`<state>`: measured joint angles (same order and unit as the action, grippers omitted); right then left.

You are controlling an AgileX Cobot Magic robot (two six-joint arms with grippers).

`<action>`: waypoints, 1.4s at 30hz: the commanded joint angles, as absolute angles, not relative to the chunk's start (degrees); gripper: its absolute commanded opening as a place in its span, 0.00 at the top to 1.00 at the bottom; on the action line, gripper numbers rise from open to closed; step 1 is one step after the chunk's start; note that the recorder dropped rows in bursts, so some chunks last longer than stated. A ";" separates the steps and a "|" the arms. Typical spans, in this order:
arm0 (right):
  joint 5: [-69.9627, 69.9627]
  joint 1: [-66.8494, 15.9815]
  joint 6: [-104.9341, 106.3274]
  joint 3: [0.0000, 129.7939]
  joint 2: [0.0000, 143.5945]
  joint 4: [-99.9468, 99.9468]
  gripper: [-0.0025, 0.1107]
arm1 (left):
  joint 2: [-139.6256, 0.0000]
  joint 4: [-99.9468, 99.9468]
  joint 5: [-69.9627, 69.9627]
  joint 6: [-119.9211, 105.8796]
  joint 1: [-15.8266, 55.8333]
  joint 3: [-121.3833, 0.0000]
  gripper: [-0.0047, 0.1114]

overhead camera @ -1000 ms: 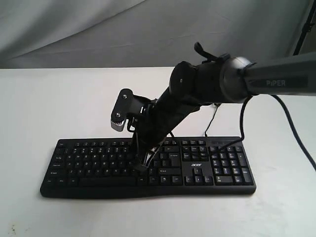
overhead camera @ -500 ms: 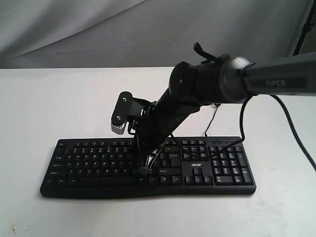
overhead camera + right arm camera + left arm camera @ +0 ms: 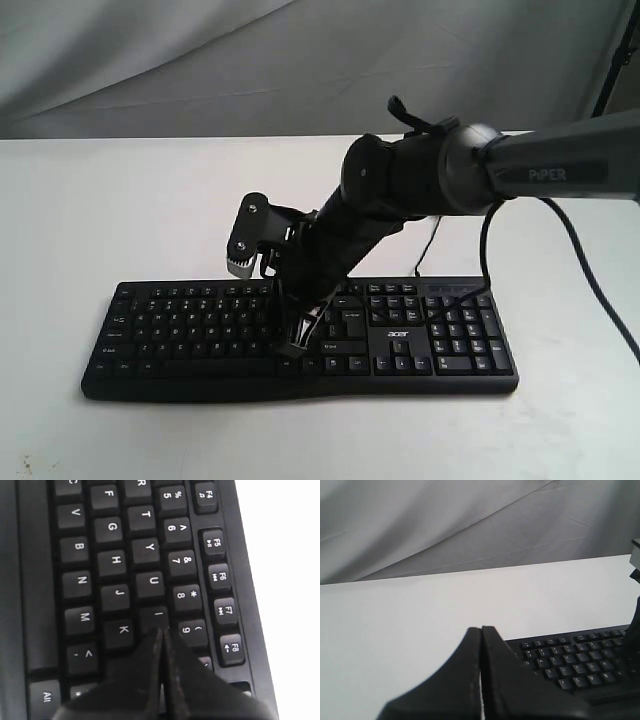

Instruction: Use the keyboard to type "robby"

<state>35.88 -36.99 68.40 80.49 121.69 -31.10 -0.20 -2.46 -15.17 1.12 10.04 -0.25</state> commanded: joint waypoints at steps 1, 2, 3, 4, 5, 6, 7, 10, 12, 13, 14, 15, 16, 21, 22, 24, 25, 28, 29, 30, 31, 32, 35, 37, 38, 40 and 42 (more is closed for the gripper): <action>35.60 -36.58 68.98 80.43 121.57 -31.02 0.98 | 0.00 -2.74 -14.84 1.28 10.36 0.00 0.96; 35.60 -36.58 68.98 80.43 121.70 -31.02 0.98 | 0.00 -2.74 -14.84 1.28 10.36 0.00 0.96; 35.60 -36.58 68.98 80.43 121.83 -31.02 0.98 | 0.00 -2.74 -14.84 1.28 10.36 0.00 0.96; 35.60 -36.58 69.07 80.43 122.20 -31.02 0.98 | 0.00 -2.74 -14.84 1.28 10.36 0.00 0.96; 35.43 -36.58 69.11 80.43 122.33 -31.02 0.98 | 0.00 -2.74 -14.84 1.28 10.36 0.00 0.96; 35.43 -36.58 69.35 80.43 122.44 -31.02 0.98 | 0.00 -2.74 -14.84 1.28 10.36 0.00 0.96; 35.43 -36.58 69.35 80.43 122.44 -31.02 0.98 | 0.00 -2.74 -14.84 1.28 10.36 0.00 0.96; 35.64 -36.58 69.36 80.43 122.21 -31.02 0.98 | 0.00 -2.74 -14.84 1.28 10.36 0.00 0.96; 35.64 -36.58 69.36 80.53 122.08 -31.02 0.98 | 0.00 -2.74 -14.84 1.28 10.36 0.00 0.96; 35.51 -36.58 69.36 80.53 122.08 -31.02 0.98 | 0.00 -2.74 -14.84 1.28 10.36 0.00 0.96; 35.51 -36.58 69.36 80.67 121.75 -31.02 0.98 | 0.00 -2.74 -14.84 1.28 10.36 0.00 0.96; 35.29 -36.69 69.36 80.78 121.34 -31.02 0.98 | 0.00 -2.74 -14.84 1.28 10.36 0.00 0.96; 35.01 -36.81 69.36 80.78 120.93 -31.02 0.98 | 0.00 -2.74 -14.84 1.28 10.36 0.00 0.96; 33.99 -38.76 69.36 80.78 118.95 -31.02 0.98 | 0.00 -2.74 -14.84 1.28 10.36 0.00 0.96; 33.69 -39.16 69.36 80.78 118.95 -31.36 0.98 | 0.00 -2.74 -14.84 1.28 10.36 0.00 0.96; 33.28 -40.14 69.36 80.78 119.17 -32.76 0.98 | 0.00 -2.74 -14.84 1.28 10.36 0.00 0.96; 33.28 -40.63 69.36 80.78 119.24 -33.13 0.98 | 0.00 -2.74 -14.84 1.28 10.36 0.00 0.96; 32.07 -42.26 70.13 80.78 119.53 -34.06 0.98 | 0.00 -2.74 -14.84 1.28 10.36 0.00 0.96; 31.38 -42.98 70.13 80.78 119.76 -34.06 0.98 | 0.00 -2.74 -14.84 1.28 10.36 0.00 0.96; 30.84 -43.47 70.25 80.78 119.76 -34.55 0.98 | 0.00 -2.74 -14.84 1.28 10.36 0.00 0.96; 30.50 -44.03 70.25 80.78 119.85 -35.10 0.98 | 0.00 -2.74 -14.84 1.28 10.36 0.00 0.96; 30.77 -44.14 70.25 81.39 120.16 -35.91 0.98 | 0.00 -2.74 -14.84 1.28 10.36 0.00 0.96; 34.30 -44.14 70.25 83.90 121.92 -36.88 0.98 | 0.00 -2.74 -14.84 1.28 10.36 0.00 0.96; 35.25 -44.14 70.25 84.74 123.04 -37.54 0.98 | 0.00 -2.74 -14.84 1.28 10.36 0.00 0.96; 35.14 -44.41 70.89 84.74 123.14 -37.85 0.98 | 0.00 -2.74 -14.84 1.28 10.36 0.00 0.96; 35.39 -44.64 70.89 84.74 123.19 -37.47 0.98 | 0.00 -2.74 -14.84 1.28 10.36 0.00 0.96; 35.59 -44.77 70.89 84.74 123.30 -37.47 0.98 | 0.00 -2.74 -14.84 1.28 10.36 0.00 0.96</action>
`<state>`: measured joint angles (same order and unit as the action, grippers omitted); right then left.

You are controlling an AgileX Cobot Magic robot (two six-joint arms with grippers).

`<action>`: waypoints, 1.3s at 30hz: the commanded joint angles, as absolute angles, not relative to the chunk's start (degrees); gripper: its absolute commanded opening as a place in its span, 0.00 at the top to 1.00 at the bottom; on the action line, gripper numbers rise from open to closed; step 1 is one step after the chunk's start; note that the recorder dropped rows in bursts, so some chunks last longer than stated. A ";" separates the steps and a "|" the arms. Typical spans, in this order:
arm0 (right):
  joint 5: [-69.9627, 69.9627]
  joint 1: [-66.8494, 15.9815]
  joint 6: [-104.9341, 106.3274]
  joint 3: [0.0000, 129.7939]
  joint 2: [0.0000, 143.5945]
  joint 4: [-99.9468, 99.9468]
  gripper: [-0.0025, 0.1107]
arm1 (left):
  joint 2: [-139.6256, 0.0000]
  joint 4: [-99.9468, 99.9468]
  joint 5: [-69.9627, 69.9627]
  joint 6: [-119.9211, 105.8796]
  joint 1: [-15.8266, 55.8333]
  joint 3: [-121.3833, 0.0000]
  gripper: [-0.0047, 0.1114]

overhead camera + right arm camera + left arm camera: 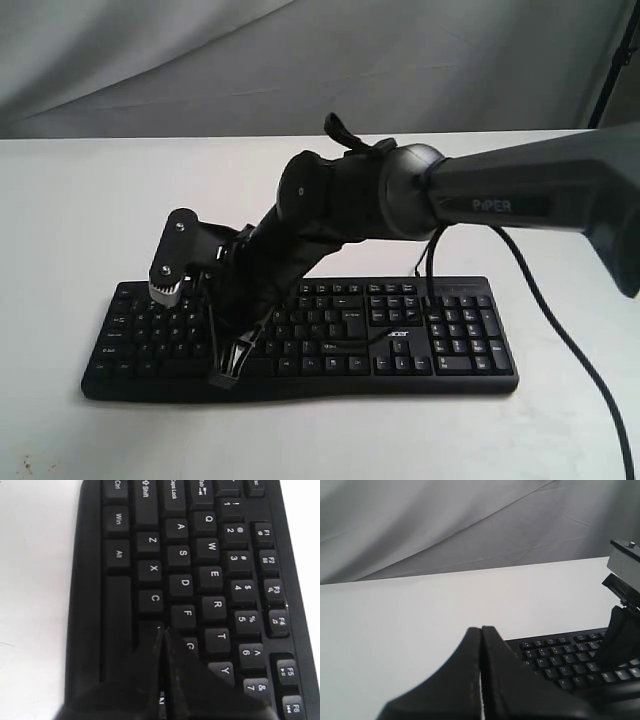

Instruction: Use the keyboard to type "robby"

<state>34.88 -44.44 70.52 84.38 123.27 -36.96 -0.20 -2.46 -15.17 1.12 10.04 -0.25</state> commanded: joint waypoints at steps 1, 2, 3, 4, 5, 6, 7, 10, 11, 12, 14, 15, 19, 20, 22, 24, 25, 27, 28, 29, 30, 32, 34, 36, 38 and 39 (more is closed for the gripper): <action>35.59 -44.77 70.89 84.74 123.30 -37.47 0.98 | 0.00 -2.74 -14.84 1.28 10.36 0.00 0.96; 35.59 -44.77 70.89 84.74 123.30 -37.47 0.98 | 0.00 -2.74 -14.84 1.28 10.36 0.00 0.96; 35.41 -44.77 70.99 84.74 123.41 -37.47 0.98 | 0.00 -2.74 -14.84 1.28 10.36 0.00 0.96; 35.19 -44.77 70.99 84.74 123.66 -37.47 0.98 | 0.00 -2.74 -14.84 1.28 10.36 0.00 0.96; 35.04 -44.77 70.99 84.74 123.93 -37.47 0.98 | 0.00 -2.74 -14.84 1.28 10.36 0.00 0.96; 34.92 -44.77 70.99 84.74 124.22 -37.47 0.98 | 0.00 -2.74 -14.84 1.28 10.36 0.00 0.96; 34.78 -44.77 71.00 84.74 124.41 -37.47 0.98 | 0.00 -2.74 -14.84 1.28 10.36 0.00 0.96; 34.78 -44.77 71.11 84.74 124.37 -37.47 0.98 | 0.00 -2.74 -14.84 1.28 10.36 0.00 0.96; 34.78 -44.77 71.11 84.74 124.37 -37.47 0.98 | 0.00 -2.74 -14.84 1.28 10.36 0.00 0.96; 34.78 -44.77 71.10 84.74 124.37 -37.35 0.98 | 0.00 -2.74 -14.84 1.28 10.36 0.00 0.96; 34.78 -44.77 71.10 84.74 124.37 -37.21 0.98 | 0.00 -2.74 -14.84 1.28 10.36 0.00 0.96; 34.78 -44.77 71.10 84.74 124.37 -37.21 0.98 | 0.00 -2.74 -14.84 1.28 10.36 0.00 0.96; 34.78 -44.77 71.10 84.74 124.37 -37.06 0.98 | 0.00 -2.74 -14.84 1.28 10.36 0.00 0.96; 34.78 -44.77 71.10 84.74 124.37 -37.06 0.98 | 0.00 -2.74 -14.84 1.28 10.36 0.00 0.96; 34.78 -44.77 71.10 84.74 124.37 -37.06 0.98 | 0.00 -2.74 -14.84 1.28 10.36 0.00 0.96; 34.78 -44.77 71.10 84.74 124.37 -36.97 0.98 | 0.00 -2.74 -14.84 1.28 10.36 0.00 0.96; 34.78 -44.77 71.10 84.74 124.37 -36.97 0.98 | 0.00 -2.74 -14.84 1.28 10.36 0.00 0.96; 34.90 -44.77 71.10 84.74 124.37 -36.72 0.98 | 0.00 -2.74 -14.84 1.28 10.36 0.00 0.96; 35.00 -44.77 71.10 84.74 124.37 -36.61 0.98 | 0.00 -2.74 -14.84 1.28 10.36 0.00 0.96; 35.00 -44.77 71.10 84.74 124.37 -36.61 0.98 | 0.00 -2.74 -14.84 1.28 10.36 0.00 0.96; 35.00 -44.77 71.10 84.74 124.37 -36.61 0.98 | 0.00 -2.74 -14.84 1.28 10.36 0.00 0.96; 34.98 -44.77 70.95 84.74 124.37 -36.61 0.98 | 0.00 -2.74 -14.84 1.28 10.36 0.00 0.96; 34.98 -44.77 70.95 84.74 124.37 -36.61 0.98 | 0.00 -2.74 -14.84 1.28 10.36 0.00 0.96; 34.98 -44.77 70.97 84.74 124.58 -36.61 0.98 | 0.00 -2.74 -14.84 1.28 10.36 0.00 0.96; 35.02 -44.77 70.97 84.74 125.28 -36.61 0.98 | 0.00 -2.74 -14.84 1.28 10.36 0.00 0.96; 35.02 -44.77 70.97 84.74 125.69 -36.61 0.98 | 0.00 -2.74 -14.84 1.28 10.36 0.00 0.96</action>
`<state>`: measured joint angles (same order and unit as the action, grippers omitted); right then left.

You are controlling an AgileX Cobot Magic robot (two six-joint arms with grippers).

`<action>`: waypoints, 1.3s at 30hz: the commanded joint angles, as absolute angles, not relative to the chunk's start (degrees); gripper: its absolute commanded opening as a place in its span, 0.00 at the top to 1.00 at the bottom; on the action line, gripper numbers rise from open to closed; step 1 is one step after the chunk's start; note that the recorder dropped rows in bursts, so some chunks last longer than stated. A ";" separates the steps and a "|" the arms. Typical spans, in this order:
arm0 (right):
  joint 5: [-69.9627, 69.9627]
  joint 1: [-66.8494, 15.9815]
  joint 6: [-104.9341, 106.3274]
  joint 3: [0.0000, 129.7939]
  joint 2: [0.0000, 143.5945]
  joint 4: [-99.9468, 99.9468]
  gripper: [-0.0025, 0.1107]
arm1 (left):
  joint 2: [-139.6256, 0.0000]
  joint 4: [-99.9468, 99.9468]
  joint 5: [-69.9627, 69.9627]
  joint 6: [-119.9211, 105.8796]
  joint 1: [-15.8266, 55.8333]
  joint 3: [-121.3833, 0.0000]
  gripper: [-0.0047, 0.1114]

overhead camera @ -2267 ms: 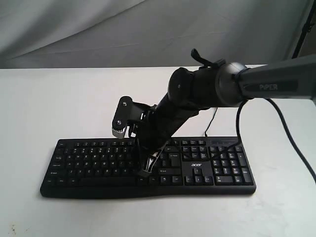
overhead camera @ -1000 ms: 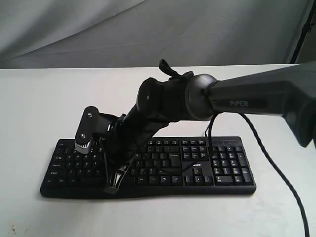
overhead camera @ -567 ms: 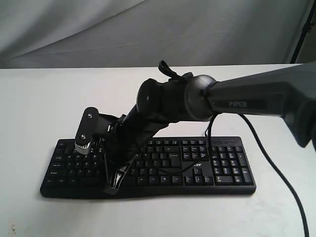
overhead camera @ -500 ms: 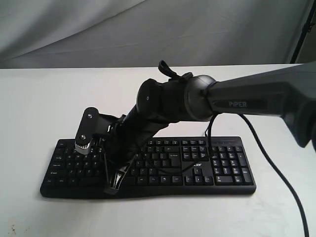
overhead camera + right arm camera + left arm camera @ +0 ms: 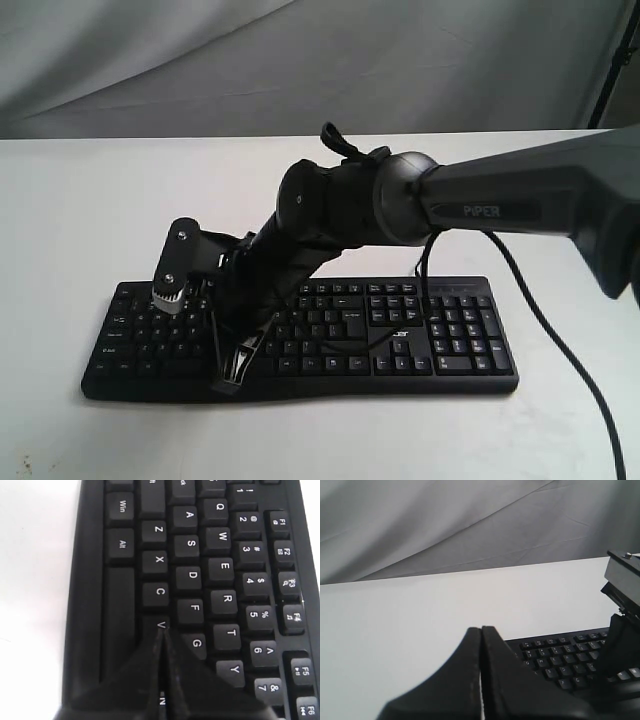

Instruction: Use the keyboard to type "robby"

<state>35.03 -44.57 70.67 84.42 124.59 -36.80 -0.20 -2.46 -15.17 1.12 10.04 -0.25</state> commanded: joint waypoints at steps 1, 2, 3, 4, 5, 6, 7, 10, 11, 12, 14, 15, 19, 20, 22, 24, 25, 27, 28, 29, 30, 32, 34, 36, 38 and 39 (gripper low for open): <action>35.02 -44.77 70.97 84.74 126.05 -36.61 0.98 | 0.00 -2.74 -14.84 1.28 10.36 0.00 0.96; 35.02 -44.77 70.97 84.74 126.18 -36.61 0.98 | 0.00 -2.74 -14.84 1.28 10.36 0.00 0.96; 35.11 -44.77 71.11 84.74 126.17 -36.61 0.98 | 0.00 -2.74 -14.84 1.28 10.36 0.00 0.96; 35.11 -44.77 71.11 84.74 126.17 -36.61 0.98 | 0.00 -2.74 -14.84 1.28 10.36 0.00 0.96; 35.11 -44.77 71.10 84.74 126.03 -36.61 0.98 | 0.00 -2.74 -14.84 1.28 10.36 0.00 0.96; 35.11 -44.77 71.10 84.74 125.55 -36.61 0.98 | 0.00 -2.74 -14.84 1.28 10.36 0.00 0.96; 35.23 -44.77 71.10 84.74 125.11 -36.61 0.98 | 0.00 -2.74 -14.84 1.28 10.36 0.00 0.96; 35.13 -44.77 71.10 84.74 124.09 -36.45 0.98 | 0.00 -2.74 -14.84 1.28 10.36 0.00 0.96; 34.85 -44.77 71.10 84.74 123.71 -36.45 0.98 | 0.00 -2.74 -14.84 1.28 10.36 0.00 0.96; 34.78 -44.77 71.10 84.74 123.43 -36.45 0.98 | 0.00 -2.74 -14.84 1.28 10.36 0.00 0.96; 34.45 -44.77 71.10 84.74 123.19 -36.45 0.98 | 0.00 -2.74 -14.84 1.28 10.36 0.00 0.96; 34.28 -44.77 71.10 84.74 123.11 -36.45 0.98 | 0.00 -2.74 -14.84 1.28 10.36 0.00 0.96; 33.91 -44.77 71.10 84.74 123.11 -36.45 0.98 | 0.00 -2.74 -14.84 1.28 10.36 0.00 0.96; 33.91 -44.77 71.10 84.74 123.11 -36.45 0.98 | 0.00 -2.74 -14.84 1.28 10.36 0.00 0.96; 33.91 -44.77 71.10 84.74 123.11 -36.45 0.98 | 0.00 -2.74 -14.84 1.28 10.36 0.00 0.96; 34.03 -44.77 71.10 84.74 123.11 -36.45 0.98 | 0.00 -2.74 -14.84 1.28 10.36 0.00 0.96; 34.03 -44.77 71.10 84.74 123.11 -36.45 0.98 | 0.00 -2.74 -14.84 1.28 10.36 0.00 0.96; 34.03 -44.77 71.10 84.74 123.23 -36.45 0.98 | 0.00 -2.74 -14.84 1.28 10.36 0.00 0.96; 34.18 -44.77 71.10 84.74 123.39 -36.45 0.98 | 0.00 -2.74 -14.84 1.28 10.36 0.00 0.96; 34.24 -44.77 70.98 84.74 123.55 -36.45 0.98 | 0.00 -2.74 -14.84 1.28 10.36 0.00 0.96; 34.34 -44.77 70.98 84.74 123.79 -36.45 0.98 | 0.00 -2.74 -14.84 1.28 10.36 0.00 0.96; 34.45 -44.77 70.98 84.74 124.22 -36.58 0.98 | 0.00 -2.74 -14.84 1.28 10.36 0.00 0.96; 34.45 -44.77 70.98 84.74 124.42 -36.58 0.98 | 0.00 -2.74 -14.84 1.28 10.36 0.00 0.96; 34.93 -44.77 70.98 84.74 124.37 -36.58 0.98 | 0.00 -2.74 -14.84 1.28 10.36 0.00 0.96; 35.17 -44.77 70.98 84.74 124.37 -36.58 0.98 | 0.00 -2.74 -14.84 1.28 10.36 0.00 0.96; 35.17 -44.77 70.98 84.74 124.37 -36.58 0.98 | 0.00 -2.74 -14.84 1.28 10.36 0.00 0.96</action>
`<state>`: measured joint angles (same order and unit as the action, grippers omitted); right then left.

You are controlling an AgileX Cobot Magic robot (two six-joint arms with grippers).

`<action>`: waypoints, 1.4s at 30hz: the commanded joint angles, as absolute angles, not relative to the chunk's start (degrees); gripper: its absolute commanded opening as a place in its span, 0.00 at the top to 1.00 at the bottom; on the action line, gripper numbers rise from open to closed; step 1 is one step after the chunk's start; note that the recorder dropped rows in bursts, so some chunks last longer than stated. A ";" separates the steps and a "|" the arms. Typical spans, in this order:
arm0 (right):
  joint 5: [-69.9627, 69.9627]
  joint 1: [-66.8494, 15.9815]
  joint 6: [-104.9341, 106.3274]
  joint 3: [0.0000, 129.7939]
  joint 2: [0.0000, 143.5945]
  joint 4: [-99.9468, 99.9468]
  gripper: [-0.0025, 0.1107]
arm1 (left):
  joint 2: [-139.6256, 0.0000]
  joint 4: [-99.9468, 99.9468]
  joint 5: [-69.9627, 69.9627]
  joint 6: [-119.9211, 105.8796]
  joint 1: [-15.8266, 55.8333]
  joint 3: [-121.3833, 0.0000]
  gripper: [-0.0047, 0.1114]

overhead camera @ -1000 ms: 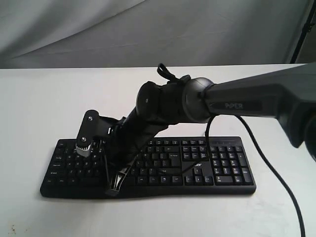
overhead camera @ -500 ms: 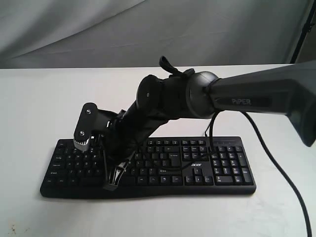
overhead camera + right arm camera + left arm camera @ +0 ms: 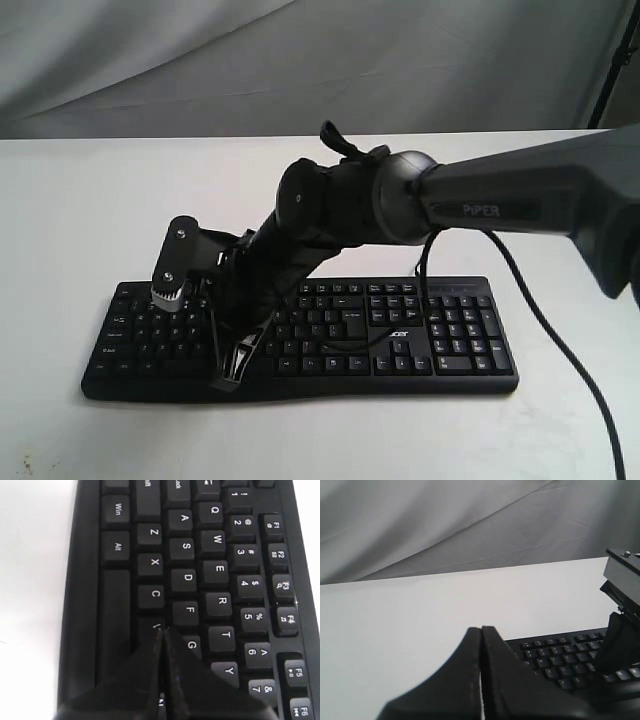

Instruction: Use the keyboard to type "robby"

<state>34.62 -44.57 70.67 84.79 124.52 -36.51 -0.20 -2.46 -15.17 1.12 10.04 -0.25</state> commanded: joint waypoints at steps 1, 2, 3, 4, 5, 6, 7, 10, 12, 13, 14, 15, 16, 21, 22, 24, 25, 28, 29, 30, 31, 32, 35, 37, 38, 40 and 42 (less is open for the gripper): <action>35.16 -44.77 70.98 84.74 124.46 -36.58 0.98 | 0.00 -2.74 -14.84 1.28 10.36 0.00 0.96; 35.16 -44.77 70.98 84.74 124.62 -36.58 0.98 | 0.00 -2.74 -14.84 1.28 10.36 0.00 0.96; 35.16 -44.77 70.98 84.74 124.93 -36.58 0.98 | 0.00 -2.74 -14.84 1.28 10.36 0.00 0.96; 35.16 -44.77 70.98 84.74 125.14 -36.58 0.98 | 0.00 -2.74 -14.84 1.28 10.36 0.00 0.96; 35.16 -44.77 70.98 84.74 125.46 -36.58 0.98 | 0.00 -2.74 -14.84 1.28 10.36 0.00 0.96; 35.16 -44.77 70.98 84.74 125.74 -36.58 0.98 | 0.00 -2.74 -14.84 1.28 10.36 0.00 0.96; 35.19 -44.63 70.98 84.74 126.23 -36.58 0.98 | 0.00 -2.74 -14.84 1.28 10.36 0.00 0.96; 35.34 -44.63 70.98 84.74 126.21 -36.58 0.98 | 0.00 -2.74 -14.84 1.28 10.36 0.00 0.96; 35.33 -44.63 70.98 84.74 125.61 -36.44 0.98 | 0.00 -2.74 -14.84 1.28 10.36 0.00 0.96; 35.33 -44.63 70.98 84.74 124.95 -36.42 0.98 | 0.00 -2.74 -14.84 1.28 10.36 0.00 0.96; 35.33 -44.63 70.98 84.74 124.64 -36.42 0.98 | 0.00 -2.74 -14.84 1.28 10.36 0.00 0.96; 35.33 -44.63 70.98 84.74 124.29 -36.42 0.98 | 0.00 -2.74 -14.84 1.28 10.36 0.00 0.96; 35.33 -44.63 70.98 84.74 123.65 -36.42 0.98 | 0.00 -2.74 -14.84 1.28 10.36 0.00 0.96; 33.72 -44.55 70.87 84.74 122.41 -36.42 0.98 | 0.00 -2.74 -14.84 1.28 10.36 0.00 0.96; 33.24 -44.51 70.50 84.74 122.41 -36.32 0.98 | 0.00 -2.74 -14.84 1.28 10.36 0.00 0.96; 32.39 -43.93 70.52 85.06 122.41 -36.32 0.98 | 0.00 -2.74 -14.84 1.28 10.36 0.00 0.96; 32.64 -43.50 70.36 85.45 122.41 -35.94 0.98 | 0.00 -2.74 -14.84 1.28 10.36 0.00 0.96; 33.77 -42.49 70.36 86.70 122.41 -35.94 0.98 | 0.00 -2.74 -14.84 1.28 10.36 0.00 0.96; 34.26 -42.04 70.36 87.31 122.41 -35.81 0.98 | 0.00 -2.74 -14.84 1.28 10.36 0.00 0.96; 34.54 -41.74 70.25 87.76 122.41 -35.66 0.98 | 0.00 -2.74 -14.84 1.28 10.36 0.00 0.96; 34.94 -41.37 70.25 88.17 122.41 -35.56 0.98 | 0.00 -2.74 -14.84 1.28 10.36 0.00 0.96; 35.23 -40.94 70.25 88.44 122.41 -35.56 0.98 | 0.00 -2.74 -14.84 1.28 10.36 0.00 0.96; 36.26 -39.78 70.25 89.19 123.35 -35.77 0.98 | 0.00 -2.74 -14.84 1.28 10.36 0.00 0.96; 37.78 -39.15 70.43 90.52 124.83 -35.93 0.98 | 0.00 -2.74 -14.84 1.28 10.36 0.00 0.96; 38.75 -39.13 70.43 91.55 125.89 -36.04 0.98 | 0.00 -2.74 -14.84 1.28 10.36 0.00 0.96; 40.53 -38.89 70.54 93.78 128.06 -36.15 0.98 | 0.00 -2.74 -14.84 1.28 10.36 0.00 0.96; 41.73 -38.89 70.54 95.54 129.57 -36.15 0.98 | 0.00 -2.74 -14.84 1.28 10.36 0.00 0.96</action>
<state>39.33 -39.25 70.53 93.22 127.59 -35.86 -0.20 -2.46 -15.17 1.12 10.04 -0.25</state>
